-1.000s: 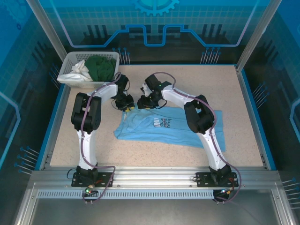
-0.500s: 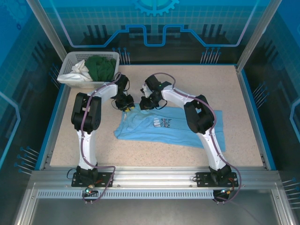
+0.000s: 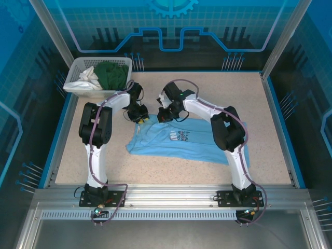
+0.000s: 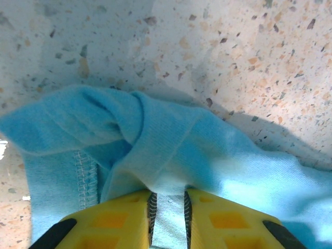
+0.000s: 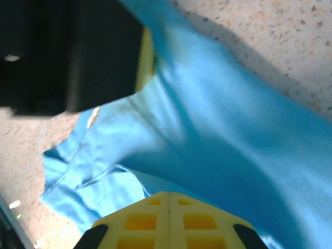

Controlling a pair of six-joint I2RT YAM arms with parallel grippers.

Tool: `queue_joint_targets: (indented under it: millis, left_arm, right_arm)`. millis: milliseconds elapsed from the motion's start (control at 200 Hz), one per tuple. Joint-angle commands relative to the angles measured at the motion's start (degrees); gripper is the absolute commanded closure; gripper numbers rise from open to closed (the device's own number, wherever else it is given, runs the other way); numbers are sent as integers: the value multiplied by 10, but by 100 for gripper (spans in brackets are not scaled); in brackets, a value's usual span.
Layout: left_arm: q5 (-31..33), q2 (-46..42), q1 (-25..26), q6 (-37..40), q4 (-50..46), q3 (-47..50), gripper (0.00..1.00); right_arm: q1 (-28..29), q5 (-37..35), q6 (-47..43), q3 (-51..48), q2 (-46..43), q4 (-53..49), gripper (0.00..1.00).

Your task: Fold and stack the t-shirts

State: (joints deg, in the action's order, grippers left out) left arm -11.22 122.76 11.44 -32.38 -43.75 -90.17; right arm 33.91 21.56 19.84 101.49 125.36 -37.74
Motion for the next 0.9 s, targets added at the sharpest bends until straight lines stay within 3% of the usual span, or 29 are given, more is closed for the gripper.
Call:
queue_joint_targets:
  millis: [0, 320, 895]
  left_arm:
    - [20, 30, -2, 18, -18, 5, 75]
    - [20, 39, -2, 22, -22, -8, 75]
    - [14, 28, -2, 29, -42, -33, 70]
  right_arm:
    - [15, 21, -34, -35, -52, -13, 100]
    - [35, 30, -57, -141, -117, -22, 100]
    - [49, 23, -43, -260, -155, -11, 100]
